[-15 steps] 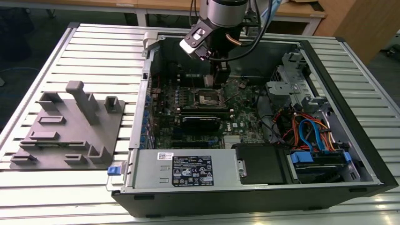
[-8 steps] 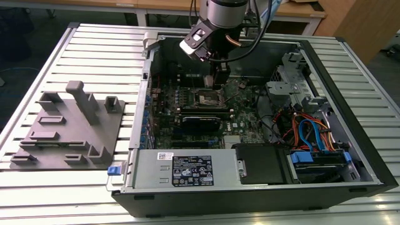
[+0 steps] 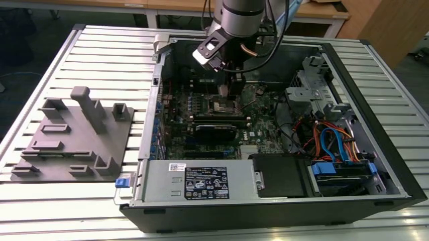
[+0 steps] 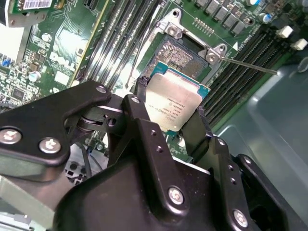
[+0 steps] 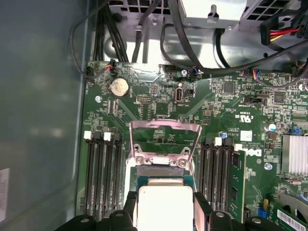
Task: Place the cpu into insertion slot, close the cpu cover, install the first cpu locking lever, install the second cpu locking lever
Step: 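Place the cpu into insertion slot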
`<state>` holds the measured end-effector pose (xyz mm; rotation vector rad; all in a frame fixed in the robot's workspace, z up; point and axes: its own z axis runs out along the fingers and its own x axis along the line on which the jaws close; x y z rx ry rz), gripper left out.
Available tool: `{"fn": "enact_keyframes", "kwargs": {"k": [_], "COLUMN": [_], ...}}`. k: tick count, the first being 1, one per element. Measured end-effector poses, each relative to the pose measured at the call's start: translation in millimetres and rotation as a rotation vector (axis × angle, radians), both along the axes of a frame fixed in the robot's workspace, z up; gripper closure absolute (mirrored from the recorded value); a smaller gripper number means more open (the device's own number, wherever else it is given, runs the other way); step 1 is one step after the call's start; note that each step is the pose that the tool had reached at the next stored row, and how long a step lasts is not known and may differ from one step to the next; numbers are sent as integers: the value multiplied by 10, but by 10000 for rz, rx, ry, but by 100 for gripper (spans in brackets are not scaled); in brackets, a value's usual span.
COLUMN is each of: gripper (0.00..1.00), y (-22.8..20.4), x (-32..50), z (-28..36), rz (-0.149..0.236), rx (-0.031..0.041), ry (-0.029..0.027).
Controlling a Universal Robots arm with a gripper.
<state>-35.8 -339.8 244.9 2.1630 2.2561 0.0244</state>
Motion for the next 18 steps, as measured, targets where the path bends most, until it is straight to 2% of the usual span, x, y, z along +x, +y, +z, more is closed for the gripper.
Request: {"fn": "enact_keyframes", "kwargs": {"k": [2,11,18], "gripper": [46,46,46], "y": [0,3,3], "x": [0,-27,-39], "z": [-32,-186,-209], "rz": [-1,-137,-237], "rx": [-60,-70,-71], "ry": [0,0,1]}}
